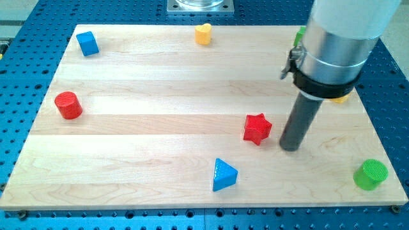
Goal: Place the red star at the top of the triangle
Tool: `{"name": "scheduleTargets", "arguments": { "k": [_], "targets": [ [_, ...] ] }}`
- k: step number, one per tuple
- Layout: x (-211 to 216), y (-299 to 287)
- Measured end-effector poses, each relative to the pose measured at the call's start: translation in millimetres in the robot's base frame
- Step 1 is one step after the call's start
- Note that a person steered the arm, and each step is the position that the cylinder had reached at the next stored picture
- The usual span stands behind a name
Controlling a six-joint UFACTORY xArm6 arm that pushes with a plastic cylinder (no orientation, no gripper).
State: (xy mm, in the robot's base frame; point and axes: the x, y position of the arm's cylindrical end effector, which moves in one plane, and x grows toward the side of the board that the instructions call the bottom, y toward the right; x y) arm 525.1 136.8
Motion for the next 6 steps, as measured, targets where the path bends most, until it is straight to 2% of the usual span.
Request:
{"name": "scheduleTargets", "arguments": {
  "k": [2,3,5,6],
  "targets": [
    [-93,-57],
    [-99,-74],
    [-88,-11],
    [-59,-25]
  ]
}}
